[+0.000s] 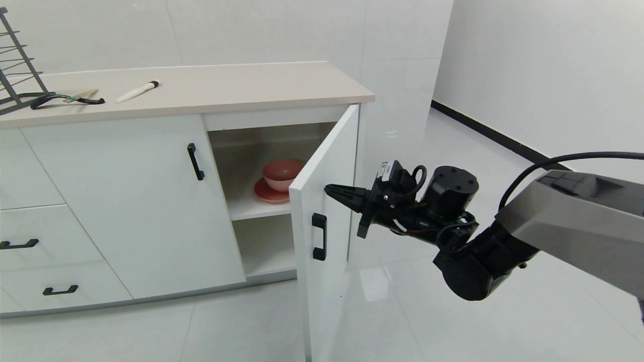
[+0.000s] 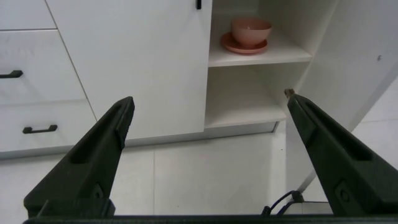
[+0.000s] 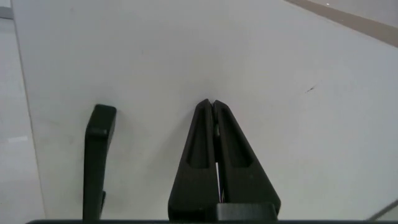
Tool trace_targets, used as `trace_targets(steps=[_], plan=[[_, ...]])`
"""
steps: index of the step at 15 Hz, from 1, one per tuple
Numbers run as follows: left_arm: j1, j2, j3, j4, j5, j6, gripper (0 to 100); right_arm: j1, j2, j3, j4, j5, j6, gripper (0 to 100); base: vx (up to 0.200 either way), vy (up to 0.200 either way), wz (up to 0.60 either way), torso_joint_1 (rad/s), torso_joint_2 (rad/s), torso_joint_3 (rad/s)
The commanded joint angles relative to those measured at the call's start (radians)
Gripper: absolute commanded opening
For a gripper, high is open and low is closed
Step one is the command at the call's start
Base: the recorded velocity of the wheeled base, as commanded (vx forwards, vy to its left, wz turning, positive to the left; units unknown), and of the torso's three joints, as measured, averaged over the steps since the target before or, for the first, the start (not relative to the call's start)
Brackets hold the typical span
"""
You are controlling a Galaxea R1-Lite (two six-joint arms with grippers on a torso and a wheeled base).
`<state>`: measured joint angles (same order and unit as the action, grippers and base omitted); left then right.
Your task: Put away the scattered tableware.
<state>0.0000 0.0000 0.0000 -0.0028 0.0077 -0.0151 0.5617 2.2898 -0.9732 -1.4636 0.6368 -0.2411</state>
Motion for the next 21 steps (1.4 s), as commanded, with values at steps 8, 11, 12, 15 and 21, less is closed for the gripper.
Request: trace_targets(steps=[8,11,12,15,21], plan=[[0.000,0.000,0.000,0.000,0.000,-0.002,100,0.006,0.306,-0.433,0.063,0.000,0.002,0,0.000,0.000,0.00,0.000,0.00,0.000],[0.000,0.000,0.000,-0.002,0.000,-0.002,100,0.003,0.370,-0.539,0.062,-0.032,0.006,0,0.000,0.000,0.00,0.000,0.00,0.000],[0.000,0.000,0.000,-0.002,0.000,-0.002,100,-0.002,0.369,-0.550,0.057,-0.032,0.022,0,0.000,0.000,0.00,0.000,0.00,0.000],[0.000,0.000,0.000,0.000,0.000,-0.002,100,-0.032,0.339,-0.533,0.006,-0.029,0.032,0,0.000,0.000,0.00,0.000,0.00,0.000],[0.000,0.000,0.000,0.000,0.000,-0.002,100,-0.029,-0.006,-0.002,-0.096,-0.022,0.057,0,0.000,0.000,0.00,0.000,0.00,0.000]])
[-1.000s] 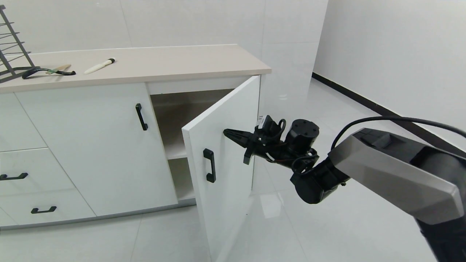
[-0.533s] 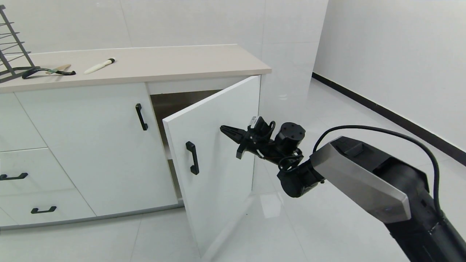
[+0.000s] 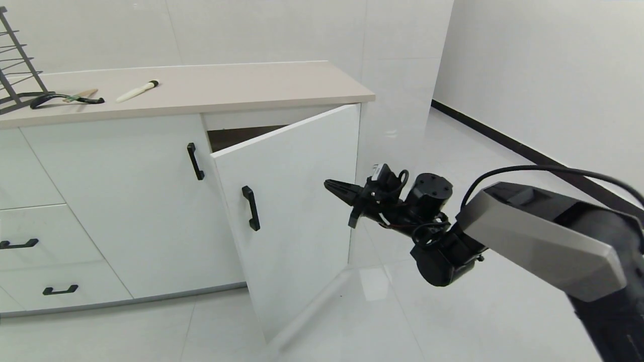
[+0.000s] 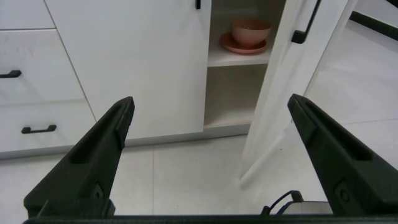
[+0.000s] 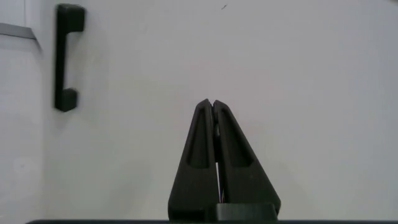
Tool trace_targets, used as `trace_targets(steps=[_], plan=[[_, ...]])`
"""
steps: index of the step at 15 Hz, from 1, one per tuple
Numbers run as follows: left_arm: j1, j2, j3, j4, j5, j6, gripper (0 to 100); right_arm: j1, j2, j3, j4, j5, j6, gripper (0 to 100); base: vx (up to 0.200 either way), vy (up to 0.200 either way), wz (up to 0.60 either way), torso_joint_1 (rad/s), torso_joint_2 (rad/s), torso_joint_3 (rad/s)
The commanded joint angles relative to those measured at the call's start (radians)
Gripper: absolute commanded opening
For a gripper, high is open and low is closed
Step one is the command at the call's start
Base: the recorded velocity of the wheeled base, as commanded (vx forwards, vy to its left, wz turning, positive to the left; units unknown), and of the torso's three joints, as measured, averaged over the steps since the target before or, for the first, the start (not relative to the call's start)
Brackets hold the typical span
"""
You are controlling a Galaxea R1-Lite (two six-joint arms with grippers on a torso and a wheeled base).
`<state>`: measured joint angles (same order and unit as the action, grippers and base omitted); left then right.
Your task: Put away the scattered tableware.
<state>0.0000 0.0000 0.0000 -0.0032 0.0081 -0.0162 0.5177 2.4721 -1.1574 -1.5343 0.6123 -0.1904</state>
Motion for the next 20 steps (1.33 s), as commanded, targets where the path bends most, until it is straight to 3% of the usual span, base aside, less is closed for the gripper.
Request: trace_targets(steps=[1,5,8,11,12,16,20], plan=[[0.000,0.000,0.000,0.000,0.000,-0.001,100,0.022,-0.245,0.254,-0.027,0.003,0.006,0,0.000,0.000,0.00,0.000,0.00,0.000],[0.000,0.000,0.000,-0.001,0.001,-0.001,100,0.035,-0.498,0.610,-0.024,-0.002,0.002,0,0.000,0.000,0.00,0.000,0.00,0.000],[0.000,0.000,0.000,-0.001,0.001,-0.001,100,0.030,-0.865,0.938,-0.017,-0.011,0.005,0,0.000,0.000,0.00,0.000,0.00,0.000],[0.000,0.000,0.000,-0.001,0.001,-0.001,100,-0.079,-1.187,1.154,0.002,-0.045,0.006,0,0.000,0.000,0.00,0.000,0.00,0.000],[0.000,0.000,0.000,-0.001,0.001,-0.001,100,-0.196,-1.332,1.154,0.031,-0.043,0.008,0,0.000,0.000,0.00,0.000,0.00,0.000],[0.000,0.000,0.000,-0.001,0.001,-0.001,100,-0.377,-1.739,1.156,0.151,-0.045,0.032,0,0.000,0.000,0.00,0.000,0.00,0.000],[0.000,0.000,0.000,-0.001,0.001,-0.001,100,-0.436,-2.073,1.156,0.398,-0.056,0.060,0,0.000,0.000,0.00,0.000,0.00,0.000]])
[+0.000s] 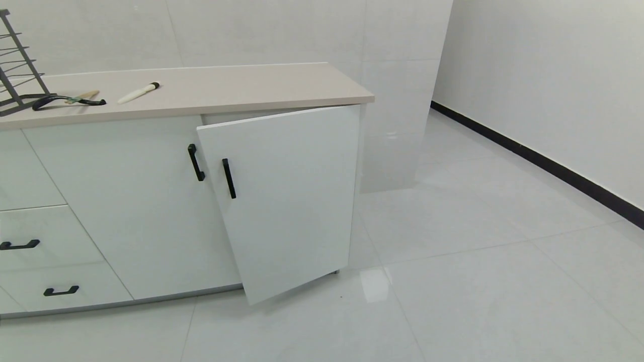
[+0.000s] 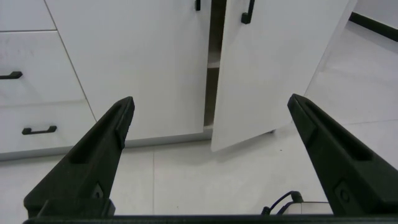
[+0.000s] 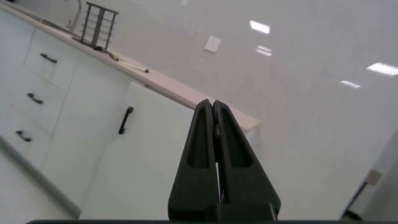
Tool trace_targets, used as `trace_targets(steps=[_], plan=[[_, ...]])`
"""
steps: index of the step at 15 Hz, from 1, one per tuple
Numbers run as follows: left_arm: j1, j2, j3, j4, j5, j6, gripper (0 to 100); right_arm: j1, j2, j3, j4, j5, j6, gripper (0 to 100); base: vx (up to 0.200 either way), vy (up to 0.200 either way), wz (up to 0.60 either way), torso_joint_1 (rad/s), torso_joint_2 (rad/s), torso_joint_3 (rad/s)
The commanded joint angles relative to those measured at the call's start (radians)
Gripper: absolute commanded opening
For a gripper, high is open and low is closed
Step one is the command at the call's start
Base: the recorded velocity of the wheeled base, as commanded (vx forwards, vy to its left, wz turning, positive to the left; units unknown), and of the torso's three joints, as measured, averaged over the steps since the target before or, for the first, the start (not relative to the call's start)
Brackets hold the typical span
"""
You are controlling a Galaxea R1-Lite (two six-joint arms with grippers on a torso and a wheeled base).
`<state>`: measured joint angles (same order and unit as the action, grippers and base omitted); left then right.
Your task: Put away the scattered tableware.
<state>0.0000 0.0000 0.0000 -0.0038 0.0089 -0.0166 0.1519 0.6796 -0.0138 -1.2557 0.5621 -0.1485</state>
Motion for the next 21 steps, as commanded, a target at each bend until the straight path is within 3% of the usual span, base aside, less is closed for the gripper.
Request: trace_targets(steps=[1,2,5,7,9,12,13,21], plan=[[0.000,0.000,0.000,-0.001,0.000,0.000,100,-0.086,-0.428,0.012,0.286,-0.044,0.043,0,0.000,0.000,0.00,0.000,0.00,0.000],[0.000,0.000,0.000,-0.001,0.000,0.000,100,-0.100,-0.549,0.011,0.435,-0.076,0.056,0,0.000,0.000,0.00,0.000,0.00,0.000],[0.000,0.000,0.000,-0.001,0.000,0.000,100,-0.149,-0.626,0.014,0.619,-0.107,0.076,0,0.000,0.000,0.00,0.000,0.00,0.000],[0.000,0.000,0.000,-0.001,0.000,0.000,100,-0.153,-0.667,0.014,1.039,-0.347,0.129,0,0.000,0.000,0.00,0.000,0.00,0.000],[0.000,0.000,0.000,-0.001,0.000,0.000,100,-0.153,-0.669,0.000,1.259,-0.447,0.141,0,0.000,0.000,0.00,0.000,0.00,0.000],[0.000,0.000,0.000,0.001,0.000,0.000,100,-0.155,-0.667,0.009,1.265,-0.512,0.142,0,0.000,0.000,0.00,0.000,0.00,0.000],[0.000,0.000,0.000,0.001,0.000,0.000,100,-0.155,-0.669,0.012,1.260,-0.582,0.149,0,0.000,0.000,0.00,0.000,0.00,0.000],[0.000,0.000,0.000,0.001,0.000,0.000,100,-0.153,-0.669,0.012,1.262,-0.551,0.150,0,0.175,0.175,0.00,0.003,0.00,0.004]])
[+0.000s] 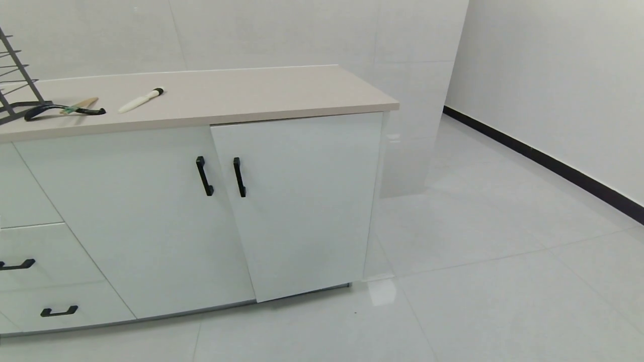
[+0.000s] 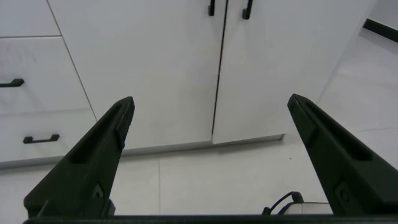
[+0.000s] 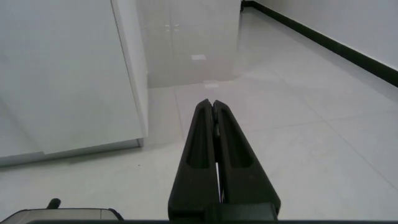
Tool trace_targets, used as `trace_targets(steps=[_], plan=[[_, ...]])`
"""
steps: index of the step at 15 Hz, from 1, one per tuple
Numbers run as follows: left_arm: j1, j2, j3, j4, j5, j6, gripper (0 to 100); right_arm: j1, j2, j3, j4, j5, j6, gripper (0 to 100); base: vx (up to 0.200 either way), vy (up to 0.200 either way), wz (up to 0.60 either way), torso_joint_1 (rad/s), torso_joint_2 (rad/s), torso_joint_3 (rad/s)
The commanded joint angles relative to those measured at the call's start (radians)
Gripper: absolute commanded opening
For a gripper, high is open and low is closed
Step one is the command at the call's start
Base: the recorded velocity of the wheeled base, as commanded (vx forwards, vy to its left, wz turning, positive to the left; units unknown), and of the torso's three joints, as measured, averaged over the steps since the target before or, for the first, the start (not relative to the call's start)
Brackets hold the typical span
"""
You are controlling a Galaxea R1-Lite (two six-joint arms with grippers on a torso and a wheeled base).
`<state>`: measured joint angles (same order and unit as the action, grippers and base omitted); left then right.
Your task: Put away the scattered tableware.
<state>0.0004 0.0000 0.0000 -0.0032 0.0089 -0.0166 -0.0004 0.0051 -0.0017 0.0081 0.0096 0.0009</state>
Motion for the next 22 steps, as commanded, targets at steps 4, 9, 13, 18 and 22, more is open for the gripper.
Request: trace_targets(steps=[4,9,13,18,22], plan=[[0.000,0.000,0.000,0.000,0.000,0.001,100,-0.001,0.006,0.000,-0.002,0.001,-0.001,0,0.200,0.200,0.00,0.004,0.00,0.001],[0.000,0.000,0.000,0.000,0.000,0.003,100,-0.001,0.006,0.000,-0.002,0.001,-0.001,0,0.000,0.120,0.48,0.002,0.00,0.003],[0.000,0.000,0.000,-0.001,0.000,0.001,100,-0.001,0.006,0.000,-0.002,0.001,-0.001,0,0.000,0.000,0.60,0.002,0.00,0.002],[0.000,0.000,0.000,-0.001,0.000,0.001,100,-0.001,0.006,0.000,-0.002,0.001,0.001,0,0.000,0.040,0.48,0.000,0.00,0.000],[0.000,0.000,0.000,0.000,0.000,0.001,100,-0.001,0.007,0.000,-0.002,0.001,0.001,0,0.000,0.200,0.00,0.005,0.00,0.002]])
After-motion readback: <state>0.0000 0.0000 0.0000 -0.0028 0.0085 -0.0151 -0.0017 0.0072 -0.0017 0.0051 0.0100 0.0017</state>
